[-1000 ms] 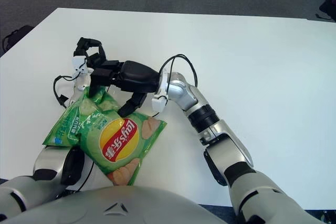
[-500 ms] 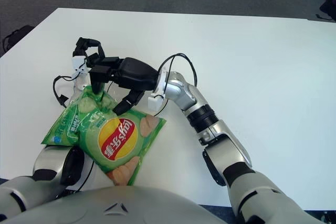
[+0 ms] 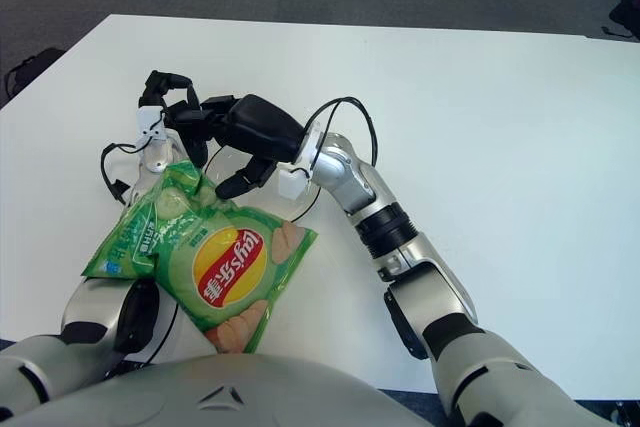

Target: Put the snack into the plate.

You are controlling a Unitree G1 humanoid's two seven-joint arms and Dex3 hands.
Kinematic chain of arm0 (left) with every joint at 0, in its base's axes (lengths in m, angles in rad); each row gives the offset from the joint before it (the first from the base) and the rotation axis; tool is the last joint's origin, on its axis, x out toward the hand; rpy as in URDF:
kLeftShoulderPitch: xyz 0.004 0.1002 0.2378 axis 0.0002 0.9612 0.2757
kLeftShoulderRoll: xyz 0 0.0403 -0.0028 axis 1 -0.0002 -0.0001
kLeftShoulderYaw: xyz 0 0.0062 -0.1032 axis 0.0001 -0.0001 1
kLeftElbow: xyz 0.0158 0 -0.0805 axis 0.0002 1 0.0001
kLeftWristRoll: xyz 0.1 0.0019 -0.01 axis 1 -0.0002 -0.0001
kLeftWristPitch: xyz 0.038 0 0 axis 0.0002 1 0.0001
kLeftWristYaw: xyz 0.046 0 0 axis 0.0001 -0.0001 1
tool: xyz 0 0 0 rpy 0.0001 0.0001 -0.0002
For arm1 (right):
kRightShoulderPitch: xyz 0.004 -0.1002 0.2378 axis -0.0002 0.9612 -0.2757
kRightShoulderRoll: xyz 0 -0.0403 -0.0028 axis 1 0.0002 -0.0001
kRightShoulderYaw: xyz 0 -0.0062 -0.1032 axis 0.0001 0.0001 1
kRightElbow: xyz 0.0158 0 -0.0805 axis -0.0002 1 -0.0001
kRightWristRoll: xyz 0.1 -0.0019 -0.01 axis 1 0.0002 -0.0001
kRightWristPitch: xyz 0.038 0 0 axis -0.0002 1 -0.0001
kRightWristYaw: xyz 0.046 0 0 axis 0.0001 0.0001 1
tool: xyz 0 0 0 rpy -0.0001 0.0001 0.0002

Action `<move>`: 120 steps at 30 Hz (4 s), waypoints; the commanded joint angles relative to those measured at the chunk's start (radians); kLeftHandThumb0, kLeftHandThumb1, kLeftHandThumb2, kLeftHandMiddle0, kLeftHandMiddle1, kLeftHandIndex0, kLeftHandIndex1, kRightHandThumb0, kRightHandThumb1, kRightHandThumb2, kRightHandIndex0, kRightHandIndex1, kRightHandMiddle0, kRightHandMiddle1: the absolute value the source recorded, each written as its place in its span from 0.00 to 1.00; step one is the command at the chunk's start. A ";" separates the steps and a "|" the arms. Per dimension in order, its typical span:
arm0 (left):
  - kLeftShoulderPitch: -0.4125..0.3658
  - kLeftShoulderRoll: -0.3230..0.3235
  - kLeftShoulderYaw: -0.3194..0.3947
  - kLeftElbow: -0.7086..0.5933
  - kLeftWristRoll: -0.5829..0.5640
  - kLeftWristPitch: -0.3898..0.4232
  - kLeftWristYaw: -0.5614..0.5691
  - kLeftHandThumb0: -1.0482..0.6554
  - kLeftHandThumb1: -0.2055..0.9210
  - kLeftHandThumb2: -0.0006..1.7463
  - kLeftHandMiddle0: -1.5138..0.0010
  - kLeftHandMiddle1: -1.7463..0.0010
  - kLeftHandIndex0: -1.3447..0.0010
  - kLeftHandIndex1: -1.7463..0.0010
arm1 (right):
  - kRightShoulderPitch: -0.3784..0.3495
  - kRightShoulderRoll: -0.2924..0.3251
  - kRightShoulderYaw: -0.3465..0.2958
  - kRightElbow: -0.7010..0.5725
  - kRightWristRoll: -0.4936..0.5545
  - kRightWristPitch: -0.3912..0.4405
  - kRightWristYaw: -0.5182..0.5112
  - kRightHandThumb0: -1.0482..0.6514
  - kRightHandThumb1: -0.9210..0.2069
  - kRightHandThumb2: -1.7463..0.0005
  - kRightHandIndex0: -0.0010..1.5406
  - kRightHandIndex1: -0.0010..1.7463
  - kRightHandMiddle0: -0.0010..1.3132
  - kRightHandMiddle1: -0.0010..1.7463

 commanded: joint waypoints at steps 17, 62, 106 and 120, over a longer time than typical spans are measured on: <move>-0.007 0.018 0.018 0.053 -0.033 -0.031 -0.046 0.35 0.56 0.67 0.25 0.00 0.61 0.00 | -0.016 -0.012 -0.069 -0.098 0.070 0.134 0.031 0.61 0.60 0.28 0.52 0.89 0.46 0.82; -0.002 0.043 0.009 0.062 -0.006 -0.053 -0.041 0.35 0.54 0.69 0.21 0.00 0.59 0.00 | -0.127 -0.016 -0.046 0.146 0.216 -0.011 0.228 0.38 0.55 0.41 0.17 0.46 0.13 0.67; -0.020 -0.007 -0.005 0.067 0.009 -0.001 0.034 0.35 0.52 0.70 0.28 0.00 0.58 0.00 | -0.423 -0.004 0.098 0.344 0.567 -0.100 1.097 0.16 0.35 0.67 0.00 0.00 0.00 0.17; -0.010 0.007 -0.021 0.052 0.022 0.012 0.027 0.35 0.55 0.68 0.23 0.00 0.60 0.00 | -0.409 -0.009 0.077 0.308 0.550 -0.048 1.085 0.26 0.44 0.57 0.00 0.00 0.00 0.28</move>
